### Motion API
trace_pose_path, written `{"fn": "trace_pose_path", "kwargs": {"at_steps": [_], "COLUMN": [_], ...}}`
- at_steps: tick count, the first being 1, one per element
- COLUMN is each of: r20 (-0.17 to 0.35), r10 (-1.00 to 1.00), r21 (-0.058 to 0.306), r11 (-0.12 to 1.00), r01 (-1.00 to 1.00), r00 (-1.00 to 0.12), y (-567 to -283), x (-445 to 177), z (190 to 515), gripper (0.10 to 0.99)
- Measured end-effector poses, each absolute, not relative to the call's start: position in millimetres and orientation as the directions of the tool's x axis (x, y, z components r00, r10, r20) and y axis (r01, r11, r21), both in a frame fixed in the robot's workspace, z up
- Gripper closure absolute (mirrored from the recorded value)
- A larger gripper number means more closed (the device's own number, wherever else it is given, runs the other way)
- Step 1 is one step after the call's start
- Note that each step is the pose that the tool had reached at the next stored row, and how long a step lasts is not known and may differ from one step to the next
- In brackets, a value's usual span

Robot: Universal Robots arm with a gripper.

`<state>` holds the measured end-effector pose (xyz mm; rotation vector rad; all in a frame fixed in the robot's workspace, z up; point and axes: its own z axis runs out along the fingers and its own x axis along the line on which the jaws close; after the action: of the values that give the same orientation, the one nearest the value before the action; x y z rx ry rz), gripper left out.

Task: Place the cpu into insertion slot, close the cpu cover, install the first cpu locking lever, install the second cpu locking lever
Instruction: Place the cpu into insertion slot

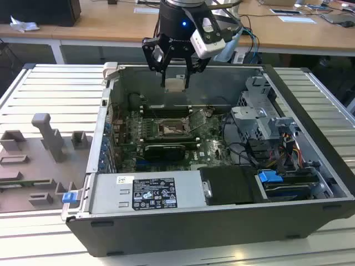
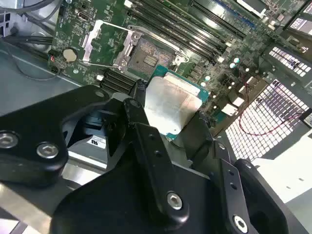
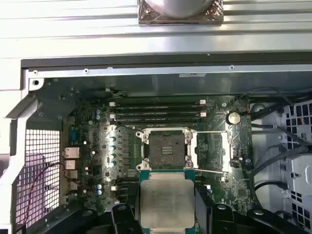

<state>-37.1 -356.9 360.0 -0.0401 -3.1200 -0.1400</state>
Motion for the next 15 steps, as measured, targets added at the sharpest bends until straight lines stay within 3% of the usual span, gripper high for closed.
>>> {"fn": "trace_pose_path", "kwargs": {"at_steps": [12,15], "r20": [0.019,0.019], "r10": [0.083,0.201], "r21": [0.089,0.089], "r11": [0.992,0.975], "r01": [0.084,0.202], "r00": [-0.996,-0.979], "y": [-356.8,-356.8], "x": [-37.0,-37.0], "z": [359.9,358.7], "gripper": [0.545,0.545]}}
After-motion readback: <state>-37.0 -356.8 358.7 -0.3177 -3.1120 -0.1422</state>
